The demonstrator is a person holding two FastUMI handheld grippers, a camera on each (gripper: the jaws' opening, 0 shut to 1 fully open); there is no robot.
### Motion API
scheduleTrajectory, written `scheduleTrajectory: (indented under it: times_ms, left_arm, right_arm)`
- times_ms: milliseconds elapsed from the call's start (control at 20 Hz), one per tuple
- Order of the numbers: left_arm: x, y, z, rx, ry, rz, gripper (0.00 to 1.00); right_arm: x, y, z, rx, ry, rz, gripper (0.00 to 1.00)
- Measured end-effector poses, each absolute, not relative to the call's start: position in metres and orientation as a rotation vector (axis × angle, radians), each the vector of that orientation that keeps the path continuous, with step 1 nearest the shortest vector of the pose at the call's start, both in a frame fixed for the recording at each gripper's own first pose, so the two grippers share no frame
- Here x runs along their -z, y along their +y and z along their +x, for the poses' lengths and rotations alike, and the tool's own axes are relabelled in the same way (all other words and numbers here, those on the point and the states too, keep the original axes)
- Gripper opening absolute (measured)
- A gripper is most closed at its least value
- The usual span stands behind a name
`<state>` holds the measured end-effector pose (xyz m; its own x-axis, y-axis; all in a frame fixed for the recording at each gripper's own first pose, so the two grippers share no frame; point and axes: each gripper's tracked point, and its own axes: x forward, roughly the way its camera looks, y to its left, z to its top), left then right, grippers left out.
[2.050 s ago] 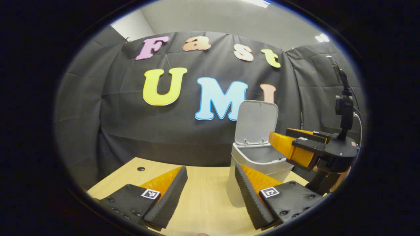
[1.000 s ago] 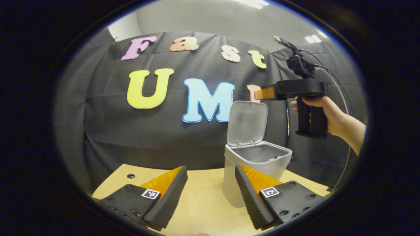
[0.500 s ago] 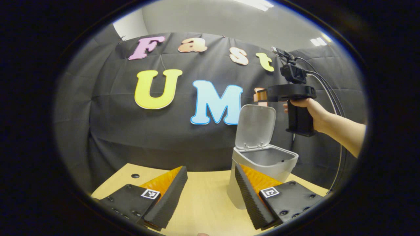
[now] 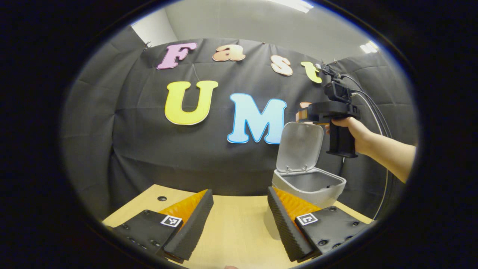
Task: Press the lid of the desktop garbage bin to open it, pick up the crumpled paper on the desktop and throw it into the bin, then pick up the pop can on the desktop and drop it into the bin, and finally close the garbage bin lid.
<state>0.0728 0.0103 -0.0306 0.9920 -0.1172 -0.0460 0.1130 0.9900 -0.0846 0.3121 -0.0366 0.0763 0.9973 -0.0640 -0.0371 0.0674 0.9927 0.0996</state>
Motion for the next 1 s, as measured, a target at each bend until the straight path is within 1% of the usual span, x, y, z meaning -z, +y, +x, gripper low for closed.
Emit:
scheduleTrajectory:
  times_ms: [150,550,850,1000]
  left_arm:
    - [0.032,0.009,0.069,0.111,0.046,-0.088,0.96]
    - [0.035,0.002,0.052,0.098,0.036,-0.090,0.96]
    - [0.030,-0.006,0.039,0.096,0.025,-0.083,0.96]
    - [0.029,-0.008,0.034,0.089,0.021,-0.078,0.96]
  right_arm:
    - [-0.072,-0.036,0.305,0.048,0.047,0.121,0.95]
    - [-0.056,-0.032,0.255,0.024,0.051,0.112,0.95]
    - [-0.028,-0.028,0.221,0.009,0.085,0.118,0.94]
    - [0.001,-0.022,0.212,0.002,0.148,0.128,0.94]
